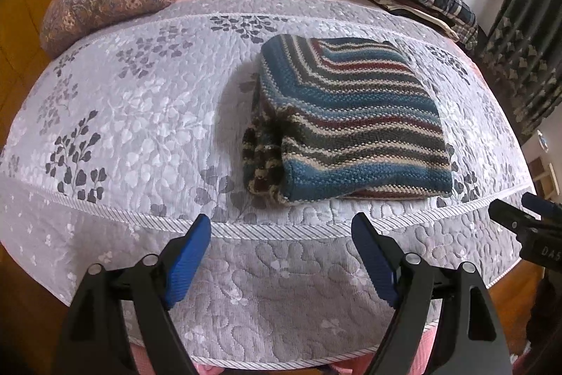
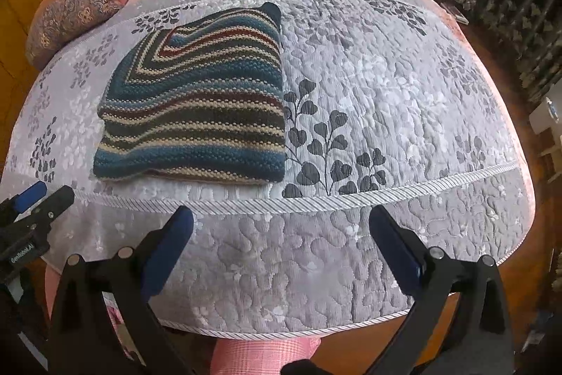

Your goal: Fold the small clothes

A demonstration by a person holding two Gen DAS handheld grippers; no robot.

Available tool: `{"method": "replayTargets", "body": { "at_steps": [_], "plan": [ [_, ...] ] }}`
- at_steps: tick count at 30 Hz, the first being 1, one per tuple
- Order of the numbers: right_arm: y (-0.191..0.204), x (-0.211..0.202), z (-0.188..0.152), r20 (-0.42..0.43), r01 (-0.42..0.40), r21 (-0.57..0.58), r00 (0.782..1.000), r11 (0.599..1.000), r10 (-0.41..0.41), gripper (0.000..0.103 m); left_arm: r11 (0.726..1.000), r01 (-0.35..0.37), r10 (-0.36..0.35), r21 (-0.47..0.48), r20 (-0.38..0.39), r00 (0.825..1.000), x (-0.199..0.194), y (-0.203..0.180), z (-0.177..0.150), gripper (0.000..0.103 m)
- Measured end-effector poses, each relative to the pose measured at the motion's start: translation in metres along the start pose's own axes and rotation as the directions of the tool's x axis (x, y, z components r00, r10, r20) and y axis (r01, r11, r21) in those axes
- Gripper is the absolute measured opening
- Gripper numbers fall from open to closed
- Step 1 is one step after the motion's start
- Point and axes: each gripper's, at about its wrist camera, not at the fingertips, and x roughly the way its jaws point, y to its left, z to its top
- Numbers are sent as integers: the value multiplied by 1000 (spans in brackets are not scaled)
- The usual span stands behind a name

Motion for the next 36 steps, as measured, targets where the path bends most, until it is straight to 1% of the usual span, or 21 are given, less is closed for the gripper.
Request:
{"method": "replayTargets", "body": {
  "at_steps": [18,27,36],
  "plan": [
    [-4,5,5,13,14,-1,1000,1000,-14,100,1000,-1,1,18,-8,1000,5,-8,2,82],
    [-4,8,4,13,39,2,999,999,-39,100,1000,1,-1,19,-10,1000,7,-9,2,82],
    [-5,8,2,9,31,9,999,999,-31,100,1000,-1,1,23,-8,1000,9,-10,1,82]
  ]
}}
